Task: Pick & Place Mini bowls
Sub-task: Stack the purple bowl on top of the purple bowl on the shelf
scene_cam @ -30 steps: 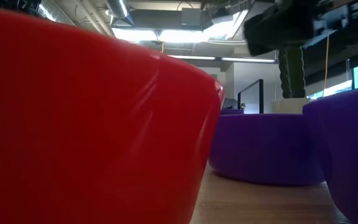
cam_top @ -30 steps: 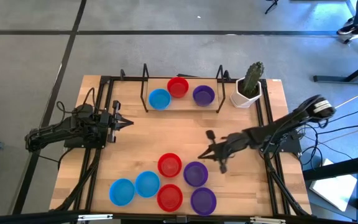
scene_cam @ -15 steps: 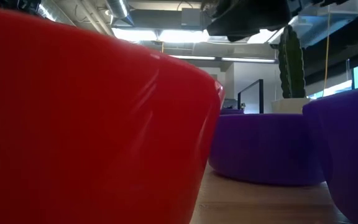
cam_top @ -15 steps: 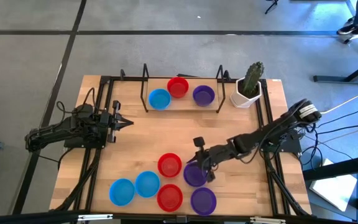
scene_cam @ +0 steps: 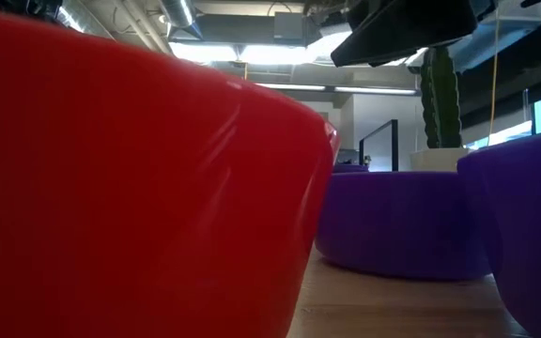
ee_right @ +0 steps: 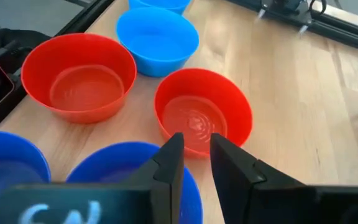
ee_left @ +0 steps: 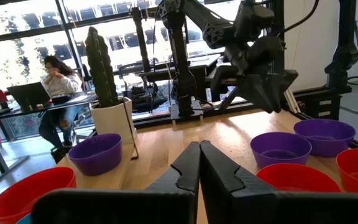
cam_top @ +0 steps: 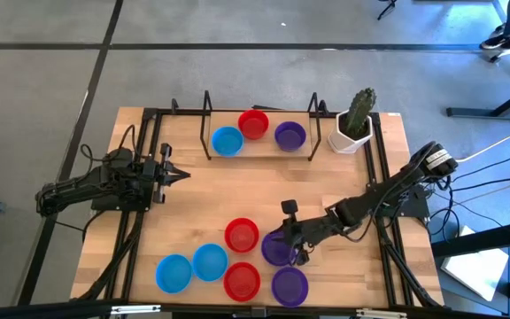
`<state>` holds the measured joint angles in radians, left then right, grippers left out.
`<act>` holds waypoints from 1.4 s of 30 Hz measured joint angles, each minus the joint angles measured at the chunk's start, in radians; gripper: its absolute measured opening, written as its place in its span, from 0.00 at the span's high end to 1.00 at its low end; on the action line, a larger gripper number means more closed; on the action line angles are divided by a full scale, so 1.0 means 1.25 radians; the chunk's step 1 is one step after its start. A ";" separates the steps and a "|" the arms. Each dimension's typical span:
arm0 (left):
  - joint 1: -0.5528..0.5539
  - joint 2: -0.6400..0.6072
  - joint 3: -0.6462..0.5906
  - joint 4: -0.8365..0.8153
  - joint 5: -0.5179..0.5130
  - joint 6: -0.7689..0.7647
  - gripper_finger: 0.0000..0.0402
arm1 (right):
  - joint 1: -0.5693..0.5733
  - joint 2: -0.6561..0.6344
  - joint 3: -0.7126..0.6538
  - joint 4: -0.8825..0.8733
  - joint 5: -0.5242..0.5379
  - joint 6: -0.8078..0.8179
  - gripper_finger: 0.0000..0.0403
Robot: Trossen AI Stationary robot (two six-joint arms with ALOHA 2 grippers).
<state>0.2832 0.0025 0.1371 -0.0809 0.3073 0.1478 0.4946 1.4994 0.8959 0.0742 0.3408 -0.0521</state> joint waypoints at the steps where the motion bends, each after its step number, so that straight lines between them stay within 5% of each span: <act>1: 0.000 0.000 0.000 0.000 0.000 0.000 0.99 | 0.000 0.000 0.000 0.001 0.000 0.000 0.80; 42: 0.000 0.000 0.000 0.001 0.000 -0.002 0.99 | 0.000 0.000 -0.001 -0.046 -0.001 -0.005 0.80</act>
<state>0.2832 0.0025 0.1371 -0.0795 0.3070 0.1459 0.4942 1.4990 0.8944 0.0162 0.3401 -0.0579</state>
